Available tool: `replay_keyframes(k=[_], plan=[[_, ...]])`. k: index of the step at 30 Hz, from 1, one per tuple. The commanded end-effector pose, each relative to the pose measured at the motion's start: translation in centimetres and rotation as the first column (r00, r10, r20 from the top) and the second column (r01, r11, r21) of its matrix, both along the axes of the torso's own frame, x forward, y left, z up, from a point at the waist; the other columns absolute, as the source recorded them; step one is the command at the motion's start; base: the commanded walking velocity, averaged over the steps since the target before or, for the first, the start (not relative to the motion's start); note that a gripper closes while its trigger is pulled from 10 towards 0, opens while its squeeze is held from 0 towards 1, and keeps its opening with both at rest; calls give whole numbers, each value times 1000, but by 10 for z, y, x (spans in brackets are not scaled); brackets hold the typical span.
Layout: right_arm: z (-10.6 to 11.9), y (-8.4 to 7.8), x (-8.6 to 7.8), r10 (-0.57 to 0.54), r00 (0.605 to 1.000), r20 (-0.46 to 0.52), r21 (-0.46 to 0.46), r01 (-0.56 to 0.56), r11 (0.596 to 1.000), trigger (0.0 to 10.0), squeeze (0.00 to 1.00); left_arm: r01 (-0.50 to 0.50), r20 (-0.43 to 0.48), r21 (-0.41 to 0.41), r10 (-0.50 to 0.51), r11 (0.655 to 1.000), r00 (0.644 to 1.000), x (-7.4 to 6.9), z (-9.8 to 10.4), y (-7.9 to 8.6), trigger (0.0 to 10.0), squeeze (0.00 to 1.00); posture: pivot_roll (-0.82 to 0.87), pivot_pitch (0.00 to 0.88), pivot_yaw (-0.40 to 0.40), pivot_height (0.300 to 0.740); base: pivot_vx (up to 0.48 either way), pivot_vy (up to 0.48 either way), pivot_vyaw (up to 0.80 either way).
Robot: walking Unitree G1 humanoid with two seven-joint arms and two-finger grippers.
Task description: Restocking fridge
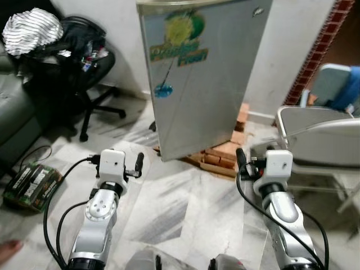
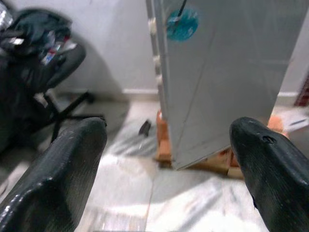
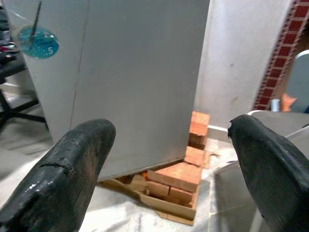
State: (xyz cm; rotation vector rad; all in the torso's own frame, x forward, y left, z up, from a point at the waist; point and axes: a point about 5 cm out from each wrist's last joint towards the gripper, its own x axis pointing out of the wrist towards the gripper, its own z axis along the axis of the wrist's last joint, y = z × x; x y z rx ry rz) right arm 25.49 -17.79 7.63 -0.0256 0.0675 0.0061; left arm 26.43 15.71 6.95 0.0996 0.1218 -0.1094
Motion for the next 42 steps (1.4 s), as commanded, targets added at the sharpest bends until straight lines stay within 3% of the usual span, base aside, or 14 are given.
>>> replay_keyframes(k=[1,6,22,38,39,42], plan=[[4,5,3,14,1000,18,9,-14,1000,10000,0,-11,11,-10,11,1000,1000,1,3,7,10000,0,8,33,46,740,0,480,-800],[4,-2,3,-10,1000,20,3,9,1000,10000,0,-11,25,-11,11,1000,1000,1,6,5,10000,0,6,35,50,740,0,477,-800],[6,-1,2,-7,999,42,14,6,1000,10000,0,-18,24,-5,18,1000,1000,1,4,5,10000,0,3,41,48,740,0,476,-800],[3,-5,2,0,1000,25,-4,0,1000,10000,0,-9,24,-13,9,1000,1000,2,3,8,10000,0,-5,33,46,740,0,480,-27],[1,-4,3,7,1000,1,-44,-7,999,10000,0,-9,22,-17,10,1000,1000,2,3,7,10000,0,-5,34,46,740,0,476,-800],[2,-3,3,-2,1000,10,-12,2,1000,10000,0,-9,23,-14,9,1000,1000,2,3,8,10000,0,-5,38,47,740,0,474,-800]])
